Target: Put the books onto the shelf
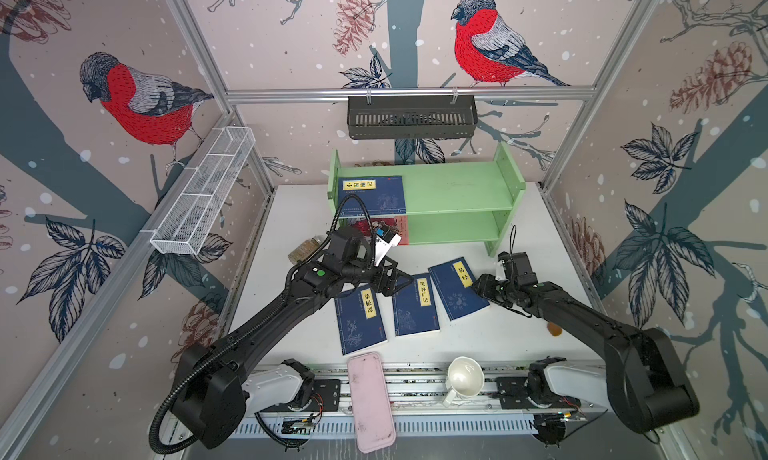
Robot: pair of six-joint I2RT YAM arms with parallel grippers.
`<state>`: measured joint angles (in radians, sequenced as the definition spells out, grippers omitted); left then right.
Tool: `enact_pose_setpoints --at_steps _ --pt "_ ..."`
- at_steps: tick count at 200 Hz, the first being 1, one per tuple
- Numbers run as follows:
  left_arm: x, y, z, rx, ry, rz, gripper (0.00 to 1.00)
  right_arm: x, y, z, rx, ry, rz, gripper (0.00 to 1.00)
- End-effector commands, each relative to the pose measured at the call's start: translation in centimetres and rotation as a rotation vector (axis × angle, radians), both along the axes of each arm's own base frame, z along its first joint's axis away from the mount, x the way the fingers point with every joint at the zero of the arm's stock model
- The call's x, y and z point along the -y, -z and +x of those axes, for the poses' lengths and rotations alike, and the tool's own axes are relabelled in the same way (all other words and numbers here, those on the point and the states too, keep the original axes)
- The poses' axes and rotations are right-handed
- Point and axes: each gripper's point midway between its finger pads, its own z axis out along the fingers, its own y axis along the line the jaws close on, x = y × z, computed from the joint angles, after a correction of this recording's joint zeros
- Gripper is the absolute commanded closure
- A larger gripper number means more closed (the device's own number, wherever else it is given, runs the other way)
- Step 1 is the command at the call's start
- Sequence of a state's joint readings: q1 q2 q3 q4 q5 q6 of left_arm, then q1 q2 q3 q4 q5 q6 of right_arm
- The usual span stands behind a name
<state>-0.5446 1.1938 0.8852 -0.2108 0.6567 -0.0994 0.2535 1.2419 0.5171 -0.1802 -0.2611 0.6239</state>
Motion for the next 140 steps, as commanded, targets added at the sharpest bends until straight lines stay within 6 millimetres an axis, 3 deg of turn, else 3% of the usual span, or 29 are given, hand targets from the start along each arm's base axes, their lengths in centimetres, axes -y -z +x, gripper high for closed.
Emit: enact_pose_setpoints --at_steps 1,56,69,105,140 --pt "0.6 -1.8 1.5 0.075 -0.027 -0.038 0.13 -0.8 0.2 -0.8 -0.027 -0.057 0.029 0.47" --pt "2.7 0.4 0.6 0.043 0.033 -0.035 0.14 -3.1 0.6 -3.5 -0.111 -0.151 0.051 0.58" --pt "3.2 0.9 0.5 0.042 0.048 -0.024 0.14 -2.7 1.6 -3.9 -0.147 -0.134 0.018 0.55" --pt "5.3 2.5 0.1 0.029 0.088 -0.005 0.14 -1.7 2.2 -3.4 -0.135 -0.083 0.007 0.5" --pt "7.5 4.0 -0.3 0.004 0.122 0.009 0.15 -2.8 1.6 -2.8 -0.101 -0.102 0.09 0.52"
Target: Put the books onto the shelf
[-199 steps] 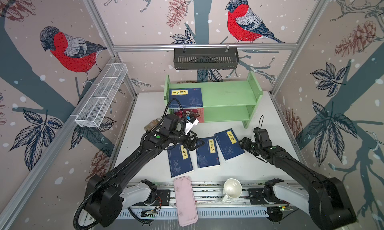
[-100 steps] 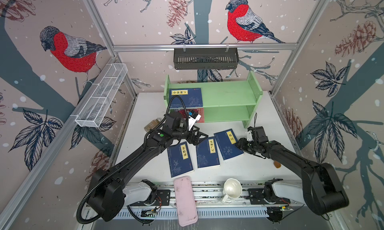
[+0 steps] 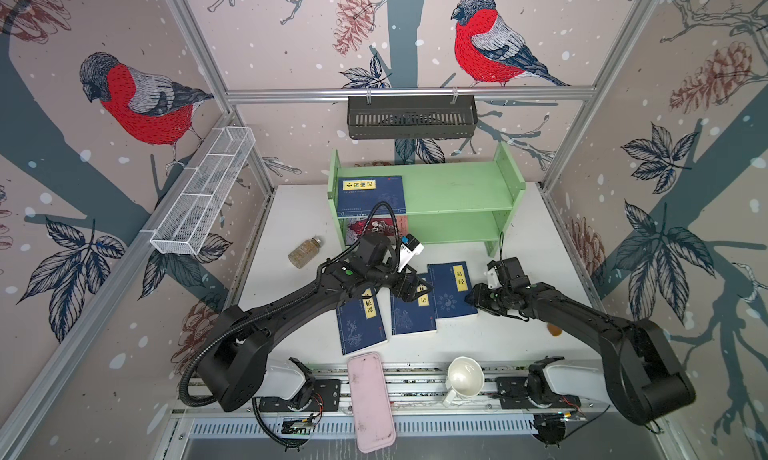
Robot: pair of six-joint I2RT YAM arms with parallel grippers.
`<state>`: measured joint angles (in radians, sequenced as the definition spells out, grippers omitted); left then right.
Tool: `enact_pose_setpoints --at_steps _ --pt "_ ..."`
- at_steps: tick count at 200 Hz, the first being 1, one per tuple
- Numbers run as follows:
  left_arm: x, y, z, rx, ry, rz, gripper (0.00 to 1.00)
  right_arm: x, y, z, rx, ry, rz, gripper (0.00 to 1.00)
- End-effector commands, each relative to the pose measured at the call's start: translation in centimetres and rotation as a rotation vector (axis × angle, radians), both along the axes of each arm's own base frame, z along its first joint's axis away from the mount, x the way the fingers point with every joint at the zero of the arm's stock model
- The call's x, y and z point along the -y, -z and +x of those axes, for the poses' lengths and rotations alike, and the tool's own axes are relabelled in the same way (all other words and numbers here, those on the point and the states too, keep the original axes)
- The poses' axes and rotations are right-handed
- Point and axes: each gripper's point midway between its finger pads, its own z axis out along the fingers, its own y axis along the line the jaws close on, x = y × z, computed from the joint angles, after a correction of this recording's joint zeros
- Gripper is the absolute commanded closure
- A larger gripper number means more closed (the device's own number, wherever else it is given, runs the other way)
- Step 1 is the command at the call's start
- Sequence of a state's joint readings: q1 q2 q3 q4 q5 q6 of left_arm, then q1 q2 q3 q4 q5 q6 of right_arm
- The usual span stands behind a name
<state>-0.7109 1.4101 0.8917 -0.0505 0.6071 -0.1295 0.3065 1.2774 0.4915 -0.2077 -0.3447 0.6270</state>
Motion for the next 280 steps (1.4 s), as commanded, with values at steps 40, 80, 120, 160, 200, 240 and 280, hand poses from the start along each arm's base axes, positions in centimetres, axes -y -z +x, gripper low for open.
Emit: enact_pose_setpoints --at_steps 40,80,120,160,200,240,280 --pt "2.7 1.2 0.7 0.016 0.024 -0.025 0.17 -1.0 -0.2 -0.4 -0.006 -0.034 0.08 0.62" --pt "3.3 3.1 0.7 0.023 0.013 -0.029 0.18 -0.9 -1.0 -0.9 0.023 -0.027 0.13 0.71" --pt "5.1 5.2 0.8 0.011 0.037 0.003 0.19 -0.4 -1.6 -1.0 0.048 -0.007 0.174 0.78" --pt "6.8 7.4 1.1 -0.046 0.011 0.052 0.19 0.7 -1.9 -0.7 0.066 0.031 0.169 0.75" --pt "7.1 10.2 2.6 -0.108 -0.093 0.181 0.21 1.4 -3.0 -0.4 0.103 0.06 0.165 0.71" --pt "6.3 13.4 3.5 -0.159 -0.16 0.304 0.2 1.7 -3.9 -0.4 0.134 0.074 0.172 0.7" --pt "5.3 14.9 3.7 -0.18 -0.207 0.369 0.19 1.8 -4.4 -0.5 0.149 0.077 0.173 0.69"
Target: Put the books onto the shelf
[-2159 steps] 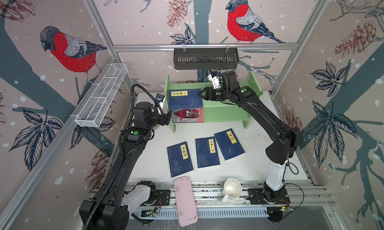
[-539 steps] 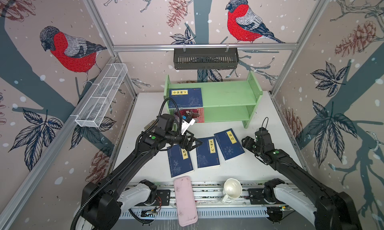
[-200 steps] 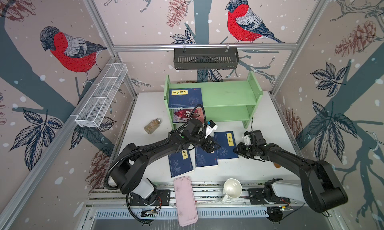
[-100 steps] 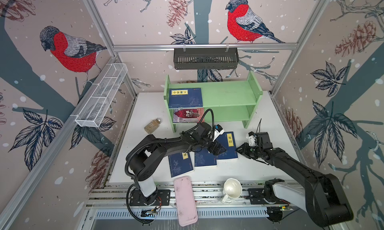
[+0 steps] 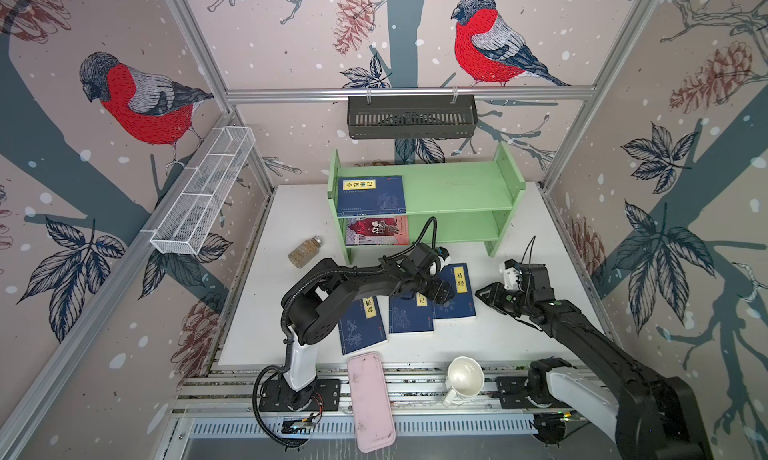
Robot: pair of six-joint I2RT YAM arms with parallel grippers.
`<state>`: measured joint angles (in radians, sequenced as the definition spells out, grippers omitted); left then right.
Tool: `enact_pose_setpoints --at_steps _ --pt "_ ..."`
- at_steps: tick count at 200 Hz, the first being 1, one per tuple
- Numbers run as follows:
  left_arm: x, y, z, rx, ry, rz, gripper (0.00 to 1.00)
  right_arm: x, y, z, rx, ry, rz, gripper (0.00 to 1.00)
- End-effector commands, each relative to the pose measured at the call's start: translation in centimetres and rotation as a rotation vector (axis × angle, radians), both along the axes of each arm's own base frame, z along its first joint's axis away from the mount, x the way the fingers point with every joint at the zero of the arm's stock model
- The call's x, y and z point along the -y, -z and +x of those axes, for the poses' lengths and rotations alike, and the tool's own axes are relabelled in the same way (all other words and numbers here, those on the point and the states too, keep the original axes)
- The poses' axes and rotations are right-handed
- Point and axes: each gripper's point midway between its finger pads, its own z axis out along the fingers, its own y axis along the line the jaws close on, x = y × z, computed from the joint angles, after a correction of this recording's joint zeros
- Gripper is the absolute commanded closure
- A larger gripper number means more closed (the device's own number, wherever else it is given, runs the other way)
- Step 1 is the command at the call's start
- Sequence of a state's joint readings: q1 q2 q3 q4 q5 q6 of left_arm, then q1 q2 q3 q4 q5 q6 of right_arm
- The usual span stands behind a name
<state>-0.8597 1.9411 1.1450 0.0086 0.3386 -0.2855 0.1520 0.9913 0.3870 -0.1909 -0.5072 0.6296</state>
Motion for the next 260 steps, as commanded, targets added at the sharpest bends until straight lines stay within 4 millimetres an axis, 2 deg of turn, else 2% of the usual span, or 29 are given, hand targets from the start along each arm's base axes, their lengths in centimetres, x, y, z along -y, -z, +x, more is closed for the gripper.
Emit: enact_pose_setpoints --at_steps 1,66,101,154,260 --pt "-1.9 2.1 -0.2 -0.037 -0.063 0.108 0.19 0.2 -0.1 -0.2 -0.01 0.012 -0.003 0.69" --pt "-3.5 1.4 0.8 0.034 -0.133 0.151 0.16 0.3 -0.5 -0.1 0.001 0.015 0.001 0.68" --pt "-3.9 2.5 0.7 0.026 -0.133 0.184 0.16 0.2 -0.4 -0.2 -0.005 0.011 0.003 0.68" --pt "-2.0 2.4 -1.1 -0.066 -0.052 0.105 0.17 0.2 -0.5 -0.1 0.004 0.012 0.011 0.64" --pt "-0.6 2.2 -2.9 -0.1 0.044 0.05 0.18 0.0 2.7 -0.1 -0.079 -0.016 -0.005 0.6"
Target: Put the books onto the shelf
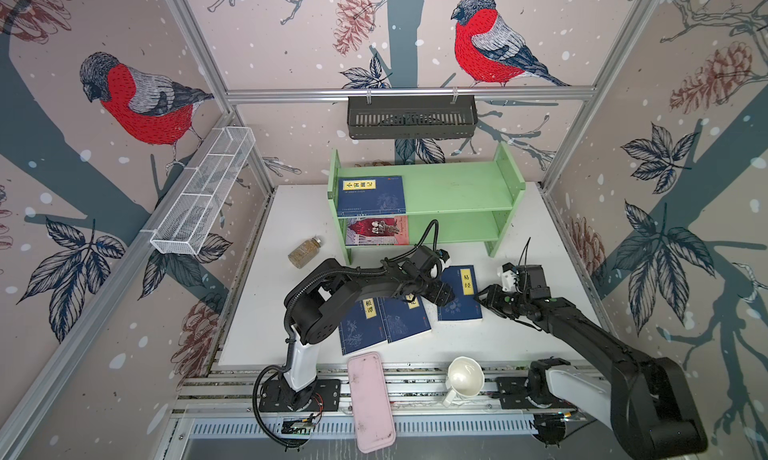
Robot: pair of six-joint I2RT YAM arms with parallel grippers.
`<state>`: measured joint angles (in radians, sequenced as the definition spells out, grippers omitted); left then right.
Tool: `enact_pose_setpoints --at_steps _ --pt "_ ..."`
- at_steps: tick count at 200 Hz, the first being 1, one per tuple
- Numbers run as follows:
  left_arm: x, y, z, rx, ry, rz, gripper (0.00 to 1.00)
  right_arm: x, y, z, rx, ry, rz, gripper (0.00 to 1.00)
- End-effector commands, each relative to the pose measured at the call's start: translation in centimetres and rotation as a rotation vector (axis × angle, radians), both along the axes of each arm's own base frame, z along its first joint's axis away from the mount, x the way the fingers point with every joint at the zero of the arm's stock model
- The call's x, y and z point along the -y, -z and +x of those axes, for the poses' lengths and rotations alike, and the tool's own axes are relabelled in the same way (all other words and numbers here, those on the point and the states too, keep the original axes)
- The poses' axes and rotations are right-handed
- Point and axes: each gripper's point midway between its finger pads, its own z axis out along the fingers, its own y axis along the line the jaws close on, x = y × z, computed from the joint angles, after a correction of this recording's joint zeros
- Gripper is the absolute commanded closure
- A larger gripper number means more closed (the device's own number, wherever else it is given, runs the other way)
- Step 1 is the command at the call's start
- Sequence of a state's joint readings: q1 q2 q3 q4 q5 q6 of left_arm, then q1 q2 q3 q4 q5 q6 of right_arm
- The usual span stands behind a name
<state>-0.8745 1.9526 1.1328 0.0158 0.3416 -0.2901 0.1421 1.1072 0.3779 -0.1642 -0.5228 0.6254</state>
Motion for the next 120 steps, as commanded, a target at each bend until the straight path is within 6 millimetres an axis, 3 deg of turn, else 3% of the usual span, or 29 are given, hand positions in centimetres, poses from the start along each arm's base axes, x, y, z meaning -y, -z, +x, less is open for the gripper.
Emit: enact_pose_setpoints --at_steps 1,65,95,120 --pt "-0.8 1.4 -2.1 -0.085 0.031 0.039 0.18 -0.1 0.1 0.3 0.017 -0.013 -0.001 0.6" --pt "-0.1 0.9 -2.9 -0.101 0.066 0.004 0.19 -0.1 1.3 0.1 -0.02 -0.028 -0.009 0.58" --pt "0.2 0.8 -3.1 -0.107 0.081 -0.013 0.19 -0.6 0.8 0.2 -0.01 -0.047 0.023 0.61" --pt "0.4 0.6 -3.3 -0.113 0.095 -0.024 0.19 -1.3 -0.3 0.2 0.017 -0.068 0.065 0.71"
